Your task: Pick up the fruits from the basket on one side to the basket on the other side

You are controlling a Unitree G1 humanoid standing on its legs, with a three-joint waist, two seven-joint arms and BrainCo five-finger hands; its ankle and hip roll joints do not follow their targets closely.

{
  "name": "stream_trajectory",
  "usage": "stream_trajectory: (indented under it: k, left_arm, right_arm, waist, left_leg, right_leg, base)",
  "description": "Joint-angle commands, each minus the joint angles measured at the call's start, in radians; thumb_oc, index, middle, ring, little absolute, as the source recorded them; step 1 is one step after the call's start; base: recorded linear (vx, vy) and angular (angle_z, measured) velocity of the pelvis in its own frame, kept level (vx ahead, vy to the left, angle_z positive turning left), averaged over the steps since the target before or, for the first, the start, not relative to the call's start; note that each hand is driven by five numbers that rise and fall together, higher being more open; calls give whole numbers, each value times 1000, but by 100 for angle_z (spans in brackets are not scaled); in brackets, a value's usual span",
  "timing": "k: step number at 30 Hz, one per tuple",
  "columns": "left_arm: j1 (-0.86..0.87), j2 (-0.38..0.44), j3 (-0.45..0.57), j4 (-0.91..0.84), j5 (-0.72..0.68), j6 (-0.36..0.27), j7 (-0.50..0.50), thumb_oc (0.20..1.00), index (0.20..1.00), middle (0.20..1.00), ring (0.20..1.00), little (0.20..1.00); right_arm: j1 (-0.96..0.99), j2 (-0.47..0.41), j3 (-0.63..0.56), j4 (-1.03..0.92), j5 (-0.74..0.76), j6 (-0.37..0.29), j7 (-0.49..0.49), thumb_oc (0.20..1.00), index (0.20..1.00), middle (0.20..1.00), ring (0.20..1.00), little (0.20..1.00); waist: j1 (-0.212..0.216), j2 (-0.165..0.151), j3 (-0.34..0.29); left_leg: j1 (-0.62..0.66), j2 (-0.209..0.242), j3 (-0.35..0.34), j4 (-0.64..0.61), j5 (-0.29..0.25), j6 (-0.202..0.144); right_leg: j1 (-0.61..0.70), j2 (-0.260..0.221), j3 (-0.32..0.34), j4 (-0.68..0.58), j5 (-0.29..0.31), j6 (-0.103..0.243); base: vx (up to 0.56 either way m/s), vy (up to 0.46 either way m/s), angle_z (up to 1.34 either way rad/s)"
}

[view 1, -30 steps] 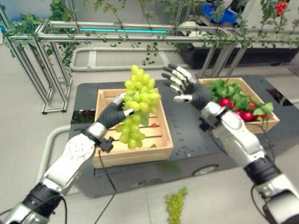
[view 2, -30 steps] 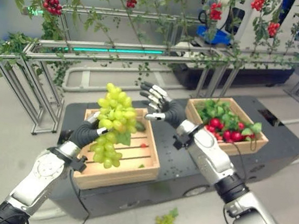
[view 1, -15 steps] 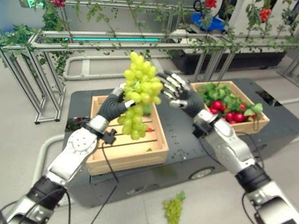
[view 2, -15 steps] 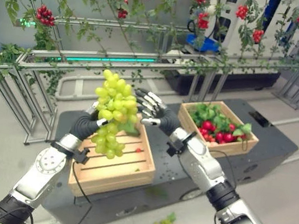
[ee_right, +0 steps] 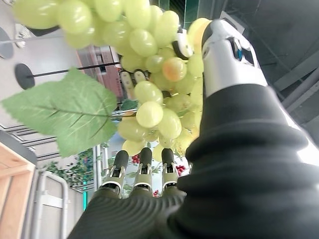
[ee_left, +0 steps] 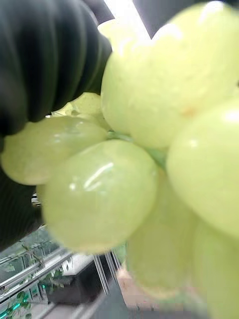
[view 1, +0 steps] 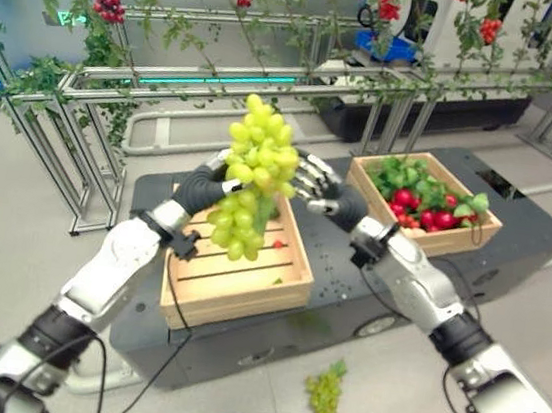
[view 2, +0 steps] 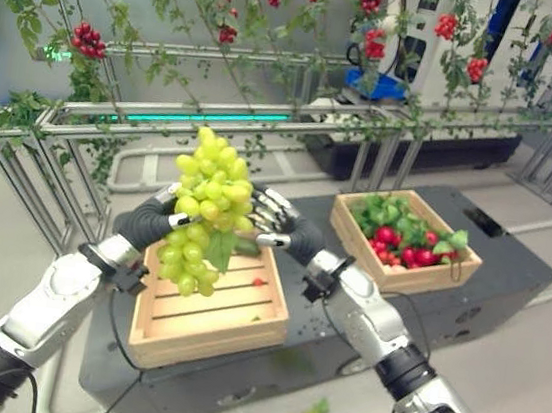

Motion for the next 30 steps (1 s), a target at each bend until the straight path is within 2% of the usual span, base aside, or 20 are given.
stream_trajectory:
  k: [1,2,3,5,6,8,10,19,26,30]
  left_arm:
    - [-206,91,-50,-32,-181,-28,-21,200,200,200,200,200]
    - [-212,91,-55,-30,-182,-28,-22,200,200,200,200,200]
    - [-259,149,-104,-35,-228,-17,-34,200,200,200,200,200]
    - [-291,174,-131,-33,-248,-15,-39,200,200,200,200,200]
    - [-336,210,-185,-29,-287,-5,-50,200,200,200,200,200]
    - [-363,225,-219,-25,-309,0,-55,200,200,200,200,200]
    - [-437,259,-305,-15,-350,20,-69,200,200,200,200,200]
    - [-597,274,-491,-18,-412,47,-92,200,200,200,200,200]
    - [-637,258,-556,-18,-417,64,-104,200,200,200,200,200]
    - [-674,263,-606,-9,-413,83,-130,200,200,200,200,200]
  right_arm:
    - [-43,-1,48,-11,53,-27,16,1000,1000,1000,1000,1000]
    - [-42,-1,46,-11,53,-27,16,1000,1000,1000,1000,1000]
    - [-45,-19,61,-11,53,-28,15,1000,1000,1000,1000,1000]
    - [-45,-27,67,-14,55,-26,16,1000,1000,1000,1000,1000]
    - [-38,-43,78,-13,58,-26,18,1000,1000,1000,1000,1000]
    - [-38,-52,83,-18,59,-26,20,1000,1000,1000,1000,1000]
    - [-38,-82,107,-28,64,-19,27,1000,1000,1000,1000,1000]
    - [-41,-122,122,-40,75,-22,22,1000,1000,1000,1000,1000]
    - [-37,-144,125,-44,80,-15,29,1000,1000,1000,1000,1000]
    - [-19,-200,122,-50,81,-1,53,1000,1000,1000,1000,1000]
  waist:
    - [-16,-29,-27]
    - [-15,-30,-26]
    - [-16,-27,-26]
    - [-14,-28,-25]
    - [-16,-25,-25]
    - [-16,-26,-25]
    - [-20,-23,-25]
    - [-25,-25,-22]
    - [-27,-27,-15]
    - [-27,-30,-8]
  left_leg:
    - [-3,-42,13,28,-38,16]
    - [-3,-42,13,28,-38,16]
    - [-3,-43,13,28,-37,16]
    - [-2,-43,12,27,-36,16]
    - [-1,-44,10,27,-36,16]
    - [-1,-45,10,27,-36,16]
    - [2,-46,10,25,-34,16]
    - [7,-46,9,25,-34,16]
    - [12,-47,10,26,-36,16]
    - [12,-47,10,26,-36,17]
  right_leg:
    - [6,15,25,26,-22,48]
    - [6,15,25,26,-22,48]
    - [6,14,24,28,-20,50]
    - [6,14,23,28,-20,51]
    - [8,12,21,30,-19,53]
    - [8,11,21,31,-19,54]
    - [8,9,19,33,-18,57]
    - [9,5,20,40,-18,62]
    - [12,3,20,41,-20,65]
    - [11,2,18,45,-21,68]
  base:
    - [-9,-2,3]
    - [0,0,0]
    - [0,0,0]
    - [0,0,0]
    - [0,0,0]
    - [0,0,0]
    - [11,6,5]
    - [1,1,1]
    - [0,0,0]
    - [0,0,0]
